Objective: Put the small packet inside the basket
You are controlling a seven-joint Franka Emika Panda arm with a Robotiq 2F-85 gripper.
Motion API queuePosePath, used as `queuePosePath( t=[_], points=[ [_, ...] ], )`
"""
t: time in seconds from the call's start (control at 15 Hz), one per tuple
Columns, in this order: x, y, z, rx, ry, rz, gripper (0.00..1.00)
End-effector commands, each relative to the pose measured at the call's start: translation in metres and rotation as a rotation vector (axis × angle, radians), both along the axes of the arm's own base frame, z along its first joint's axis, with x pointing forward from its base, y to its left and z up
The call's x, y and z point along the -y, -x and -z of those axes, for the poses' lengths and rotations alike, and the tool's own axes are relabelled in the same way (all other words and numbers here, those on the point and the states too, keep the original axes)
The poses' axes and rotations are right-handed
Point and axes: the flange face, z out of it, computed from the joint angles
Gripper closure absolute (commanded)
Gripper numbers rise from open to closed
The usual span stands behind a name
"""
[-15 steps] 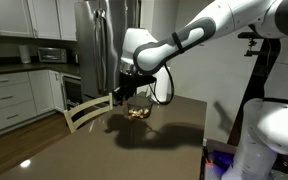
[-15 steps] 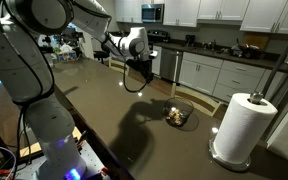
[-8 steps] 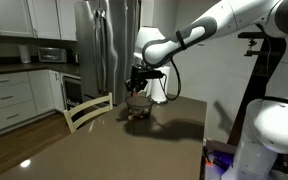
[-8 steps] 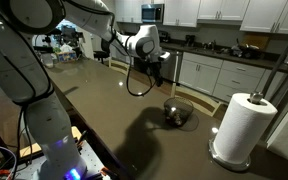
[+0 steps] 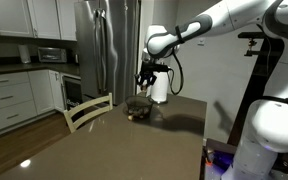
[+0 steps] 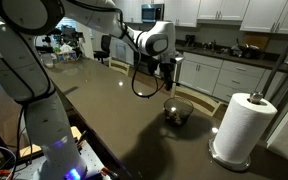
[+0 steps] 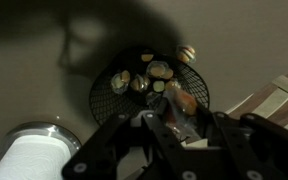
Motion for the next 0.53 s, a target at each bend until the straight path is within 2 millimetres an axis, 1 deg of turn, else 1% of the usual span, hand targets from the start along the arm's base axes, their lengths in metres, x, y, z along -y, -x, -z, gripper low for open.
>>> queuePosePath(
  t=[0.0, 0.13, 0.47],
  points=[
    [0.0006, -0.0119, 0.0009, -0.045, -0.040, 0.050, 0.52],
    [-0.0001, -0.0144, 0.0014, -0.053, -0.045, 0.061, 0.51],
    [0.0008, -0.0183, 0.0043, -0.059, -0.045, 0.092, 0.20]
  ],
)
